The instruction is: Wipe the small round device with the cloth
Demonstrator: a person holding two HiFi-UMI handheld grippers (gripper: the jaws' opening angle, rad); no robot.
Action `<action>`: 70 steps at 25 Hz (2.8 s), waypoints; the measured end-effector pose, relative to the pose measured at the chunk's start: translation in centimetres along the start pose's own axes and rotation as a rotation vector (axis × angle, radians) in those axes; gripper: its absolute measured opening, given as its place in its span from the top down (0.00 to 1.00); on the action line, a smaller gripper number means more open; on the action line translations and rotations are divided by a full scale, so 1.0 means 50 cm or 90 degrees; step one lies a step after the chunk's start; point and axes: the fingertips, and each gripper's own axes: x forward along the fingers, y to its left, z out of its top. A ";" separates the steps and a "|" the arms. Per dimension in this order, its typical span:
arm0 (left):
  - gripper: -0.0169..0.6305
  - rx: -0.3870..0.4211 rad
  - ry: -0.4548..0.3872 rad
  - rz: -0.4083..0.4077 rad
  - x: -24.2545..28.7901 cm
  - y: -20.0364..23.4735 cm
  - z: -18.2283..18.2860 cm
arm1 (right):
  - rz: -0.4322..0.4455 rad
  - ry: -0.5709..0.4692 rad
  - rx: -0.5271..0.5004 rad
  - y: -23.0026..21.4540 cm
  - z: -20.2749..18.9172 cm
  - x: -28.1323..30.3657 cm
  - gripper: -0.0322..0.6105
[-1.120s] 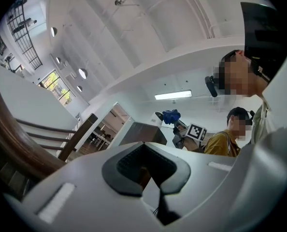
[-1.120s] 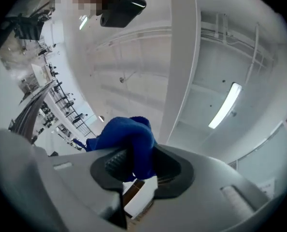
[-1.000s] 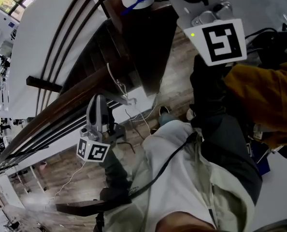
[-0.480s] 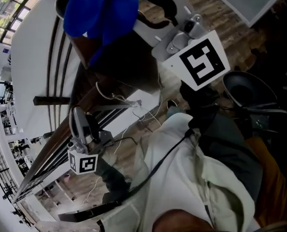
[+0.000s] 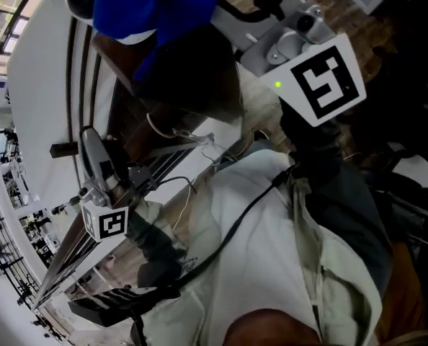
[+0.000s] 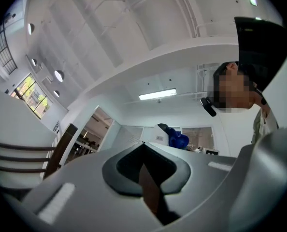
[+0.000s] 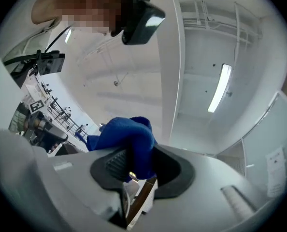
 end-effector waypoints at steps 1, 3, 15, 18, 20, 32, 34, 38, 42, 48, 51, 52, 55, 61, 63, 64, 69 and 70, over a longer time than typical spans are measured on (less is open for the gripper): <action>0.97 0.003 0.009 -0.014 0.009 0.005 0.003 | -0.021 0.001 -0.002 -0.013 0.006 0.001 0.78; 0.97 0.012 0.020 -0.045 0.021 0.009 0.009 | -0.049 0.008 -0.033 -0.032 0.022 0.004 0.78; 0.97 -0.043 0.043 -0.118 0.012 0.019 0.023 | -0.070 0.090 -0.223 0.064 0.106 0.070 0.78; 0.97 -0.055 0.038 -0.130 0.017 0.004 0.036 | -0.029 0.138 -0.257 0.088 0.109 0.048 0.78; 0.97 -0.056 0.043 -0.138 0.019 0.000 0.015 | -0.017 0.146 -0.264 0.093 0.091 0.034 0.78; 0.97 -0.097 0.079 -0.123 -0.003 0.008 -0.137 | -0.091 0.140 -0.385 0.062 0.068 0.049 0.78; 0.97 -0.088 0.081 -0.110 -0.013 -0.014 -0.141 | -0.071 0.143 -0.396 0.082 0.065 0.014 0.78; 0.97 -0.061 0.075 -0.071 -0.016 -0.046 -0.124 | 0.028 0.160 -0.407 0.126 0.055 -0.026 0.78; 0.97 -0.038 0.054 -0.002 -0.008 -0.069 -0.120 | 0.081 0.079 -0.396 0.121 0.083 -0.023 0.78; 0.97 -0.026 0.023 0.071 -0.013 -0.134 -0.173 | 0.064 -0.064 -0.338 0.054 0.128 0.009 0.78; 0.97 -0.011 0.002 0.123 -0.023 -0.173 -0.188 | 0.105 -0.044 -0.348 0.058 0.077 -0.005 0.78; 0.97 -0.003 -0.005 0.141 -0.031 -0.182 -0.191 | 0.125 -0.034 -0.356 0.066 0.059 -0.016 0.78; 0.97 0.016 -0.019 0.188 -0.049 -0.202 -0.202 | 0.229 -0.008 -0.372 0.109 0.003 -0.057 0.78; 0.97 0.042 -0.027 0.263 -0.107 -0.208 -0.217 | 0.222 -0.167 -0.280 0.072 0.054 -0.039 0.78; 0.97 0.052 -0.029 0.283 -0.126 -0.217 -0.210 | 0.176 -0.178 -0.208 -0.005 0.063 -0.005 0.78; 0.97 0.057 -0.030 0.293 -0.132 -0.224 -0.204 | 0.159 -0.169 -0.165 -0.039 0.058 0.016 0.78; 0.97 0.059 -0.028 0.319 -0.146 -0.242 -0.197 | 0.187 -0.144 -0.097 -0.023 0.026 0.073 0.78; 0.97 0.057 -0.025 0.319 -0.146 -0.244 -0.198 | 0.194 -0.138 -0.100 -0.009 0.020 0.068 0.78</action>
